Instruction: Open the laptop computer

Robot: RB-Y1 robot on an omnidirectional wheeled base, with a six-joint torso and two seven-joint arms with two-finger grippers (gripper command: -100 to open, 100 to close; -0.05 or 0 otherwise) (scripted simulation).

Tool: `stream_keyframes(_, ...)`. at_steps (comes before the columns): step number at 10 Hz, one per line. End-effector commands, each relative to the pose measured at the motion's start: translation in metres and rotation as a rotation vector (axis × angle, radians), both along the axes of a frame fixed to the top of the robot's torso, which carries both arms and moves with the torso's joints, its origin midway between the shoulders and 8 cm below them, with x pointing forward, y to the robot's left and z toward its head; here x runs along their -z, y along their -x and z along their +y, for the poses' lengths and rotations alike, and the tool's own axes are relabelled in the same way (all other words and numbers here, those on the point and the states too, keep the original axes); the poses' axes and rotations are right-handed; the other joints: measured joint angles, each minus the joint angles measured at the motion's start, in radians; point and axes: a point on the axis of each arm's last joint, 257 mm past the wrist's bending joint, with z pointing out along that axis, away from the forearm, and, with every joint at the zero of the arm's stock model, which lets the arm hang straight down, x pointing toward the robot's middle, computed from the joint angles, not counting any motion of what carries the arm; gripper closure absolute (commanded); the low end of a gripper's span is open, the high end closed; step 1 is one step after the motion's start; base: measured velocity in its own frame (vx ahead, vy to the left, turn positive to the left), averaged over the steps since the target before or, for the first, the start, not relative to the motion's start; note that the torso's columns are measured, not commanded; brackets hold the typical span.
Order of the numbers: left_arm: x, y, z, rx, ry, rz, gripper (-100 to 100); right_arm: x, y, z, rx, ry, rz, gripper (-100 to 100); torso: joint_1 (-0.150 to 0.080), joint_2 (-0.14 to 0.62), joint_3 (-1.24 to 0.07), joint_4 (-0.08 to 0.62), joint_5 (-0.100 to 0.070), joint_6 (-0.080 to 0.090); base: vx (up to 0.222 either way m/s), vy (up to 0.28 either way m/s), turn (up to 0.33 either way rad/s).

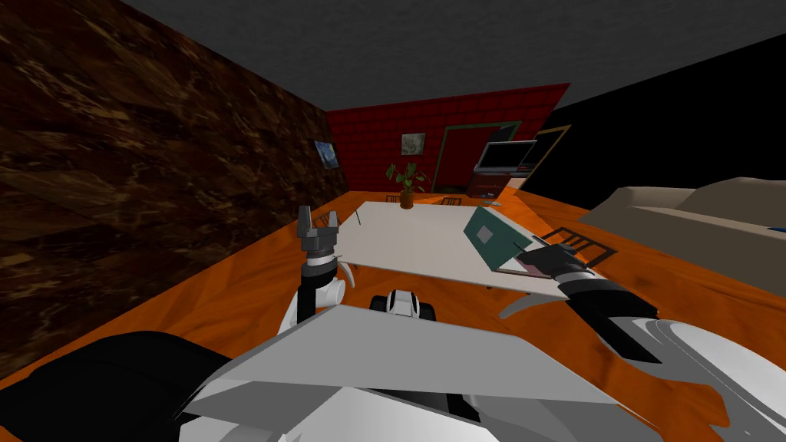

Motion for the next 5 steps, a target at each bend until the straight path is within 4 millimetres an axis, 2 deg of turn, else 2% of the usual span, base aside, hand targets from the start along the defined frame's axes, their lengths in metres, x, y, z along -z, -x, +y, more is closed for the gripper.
stream_keyframes(1,0.000,0.000,0.000,0.000,0.000,0.000,0,0.007,-0.001,-0.011,0.007,-0.117,0.009,100,-0.002,-0.002,-0.001,0.000,0.000,0.002,-0.033,-0.067,0.020)
stream_keyframes(5,0.000,0.000,0.000,0.000,0.000,0.000,0,0.007,-0.007,-0.024,0.014,-0.274,0.003,100,-0.002,-0.003,-0.002,-0.001,0.000,0.003,-0.031,-0.056,0.020)
